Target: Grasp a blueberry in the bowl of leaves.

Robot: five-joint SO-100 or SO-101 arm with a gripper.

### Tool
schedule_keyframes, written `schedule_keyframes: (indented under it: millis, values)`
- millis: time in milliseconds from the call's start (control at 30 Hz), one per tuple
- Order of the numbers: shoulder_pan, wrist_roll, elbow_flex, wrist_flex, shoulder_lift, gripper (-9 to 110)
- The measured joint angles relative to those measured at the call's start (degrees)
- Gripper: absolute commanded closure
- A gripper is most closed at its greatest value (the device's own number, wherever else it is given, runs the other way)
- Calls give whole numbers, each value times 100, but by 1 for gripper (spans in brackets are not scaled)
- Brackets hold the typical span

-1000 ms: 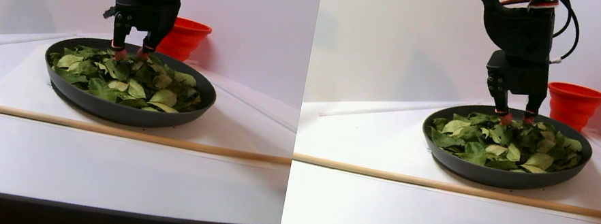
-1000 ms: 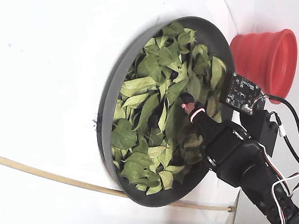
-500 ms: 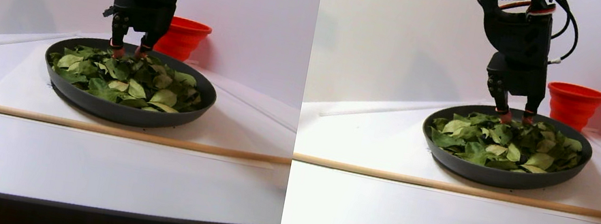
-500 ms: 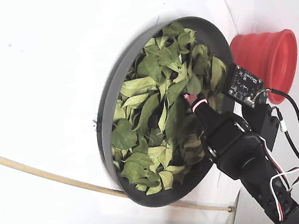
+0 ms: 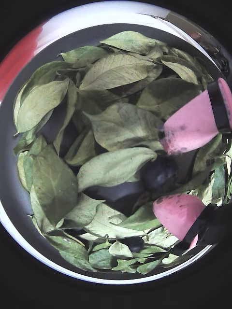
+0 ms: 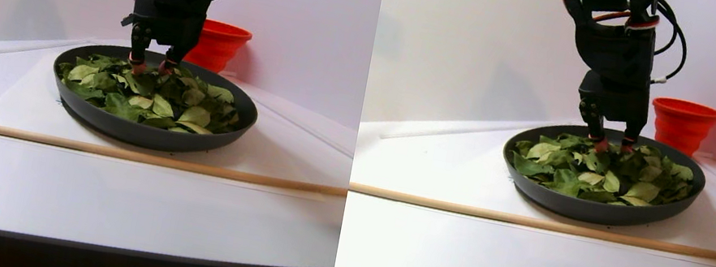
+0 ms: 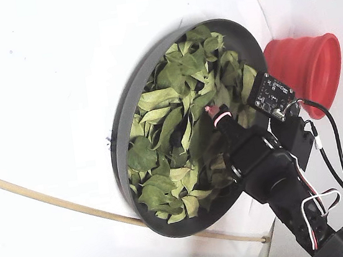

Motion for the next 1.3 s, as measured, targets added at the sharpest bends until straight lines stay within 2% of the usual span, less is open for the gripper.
schedule_keyframes:
  millis: [1300]
  values:
    - [-26,264,-149,-510,-545,84]
